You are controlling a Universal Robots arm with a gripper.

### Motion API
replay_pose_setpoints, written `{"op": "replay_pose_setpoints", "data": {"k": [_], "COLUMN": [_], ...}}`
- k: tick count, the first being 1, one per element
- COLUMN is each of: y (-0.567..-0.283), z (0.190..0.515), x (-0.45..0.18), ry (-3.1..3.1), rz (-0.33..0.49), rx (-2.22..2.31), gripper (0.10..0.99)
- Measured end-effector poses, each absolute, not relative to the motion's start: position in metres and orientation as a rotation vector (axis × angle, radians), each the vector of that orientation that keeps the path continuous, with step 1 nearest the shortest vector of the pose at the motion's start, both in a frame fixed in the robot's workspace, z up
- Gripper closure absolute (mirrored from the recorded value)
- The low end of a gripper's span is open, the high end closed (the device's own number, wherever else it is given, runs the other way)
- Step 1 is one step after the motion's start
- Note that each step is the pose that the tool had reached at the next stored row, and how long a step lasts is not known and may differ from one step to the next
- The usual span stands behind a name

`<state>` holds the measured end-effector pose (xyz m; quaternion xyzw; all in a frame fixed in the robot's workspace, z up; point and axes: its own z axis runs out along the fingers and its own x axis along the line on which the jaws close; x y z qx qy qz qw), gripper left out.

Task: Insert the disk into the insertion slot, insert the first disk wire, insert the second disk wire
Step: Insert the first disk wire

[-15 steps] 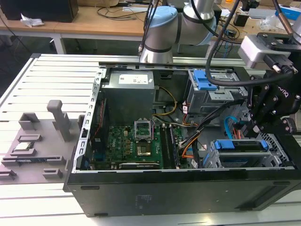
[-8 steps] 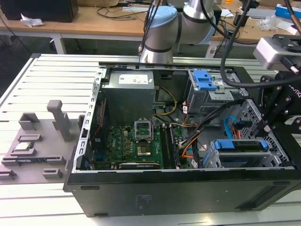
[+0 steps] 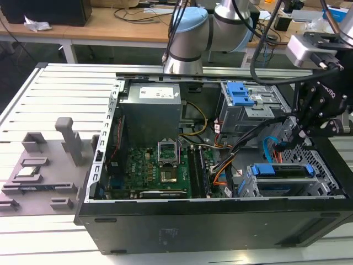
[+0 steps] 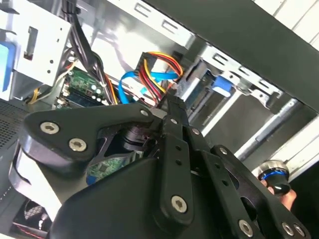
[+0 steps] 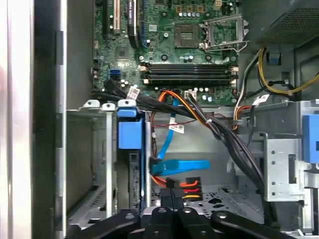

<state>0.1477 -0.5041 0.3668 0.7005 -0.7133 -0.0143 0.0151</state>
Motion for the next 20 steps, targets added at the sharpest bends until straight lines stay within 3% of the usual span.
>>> {"op": "replay_pose_setpoints", "data": {"k": [4,7,8,9,20], "y": [-0.504,-0.504,-0.504,-0.504,-0.503], "z": [0.367,0.367,0.367,0.367,0.352], "x": [0.148,0.148,0.148,0.148,0.145], "ry": [-2.220,-2.220,-2.220,-2.220,-2.206], "rz": [-0.045,-0.045,-0.045,-0.044,-0.013], "rx": [2.180,2.180,2.180,2.180,2.166], "gripper": [0.973,0.788,0.788,0.725,0.725]}}
